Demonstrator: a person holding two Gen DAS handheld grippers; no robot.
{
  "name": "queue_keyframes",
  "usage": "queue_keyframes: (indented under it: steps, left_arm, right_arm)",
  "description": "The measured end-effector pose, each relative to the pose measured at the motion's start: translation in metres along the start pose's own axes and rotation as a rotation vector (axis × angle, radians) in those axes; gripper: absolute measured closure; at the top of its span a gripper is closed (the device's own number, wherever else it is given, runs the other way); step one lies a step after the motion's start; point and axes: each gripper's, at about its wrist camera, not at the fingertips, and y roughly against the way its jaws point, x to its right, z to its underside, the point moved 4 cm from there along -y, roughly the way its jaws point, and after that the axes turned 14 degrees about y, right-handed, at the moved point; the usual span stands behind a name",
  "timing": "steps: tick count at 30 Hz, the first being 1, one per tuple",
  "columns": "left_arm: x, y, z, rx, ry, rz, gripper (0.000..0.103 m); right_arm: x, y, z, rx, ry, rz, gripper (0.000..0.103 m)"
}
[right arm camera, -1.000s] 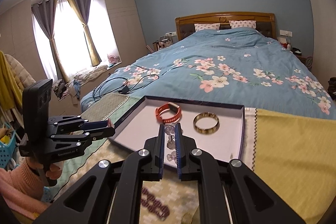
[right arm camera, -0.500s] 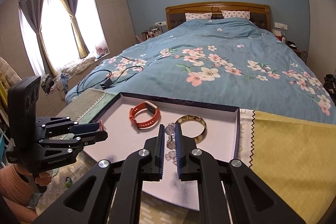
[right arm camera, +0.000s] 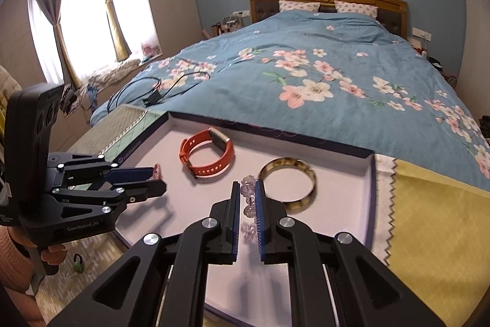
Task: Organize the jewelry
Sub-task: 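Carry the pendant with the left tool into the tray while the right tool drops the crystal bracelet there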
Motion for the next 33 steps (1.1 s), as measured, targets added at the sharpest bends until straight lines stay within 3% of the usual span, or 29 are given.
queue_keyframes:
  steps: [7,12,21,28,33]
  left_arm:
    - [-0.002,-0.015,-0.004,-0.023,0.012,-0.010,0.080]
    - [-0.001,-0.023,-0.005,-0.032,0.013,-0.016,0.080]
    - [-0.002,-0.026,-0.006,-0.032,0.024,-0.012,0.078]
    - [-0.001,0.002,-0.011,0.061,0.018,-0.022,0.068]
    - [-0.003,0.041,-0.006,0.133,0.006,-0.016,0.064]
  right_arm:
    - [-0.005,-0.017,0.003,-0.041,0.005,-0.014,0.091]
    - [0.003,0.000,0.002,-0.003,-0.045,-0.014,0.079]
    - [-0.005,0.034,0.009,0.042,-0.053,-0.037,0.075]
    - [-0.026,0.066,0.028,0.058,-0.008,-0.056,0.063]
    - [-0.042,0.074,0.053,0.006,0.035,-0.041,0.063]
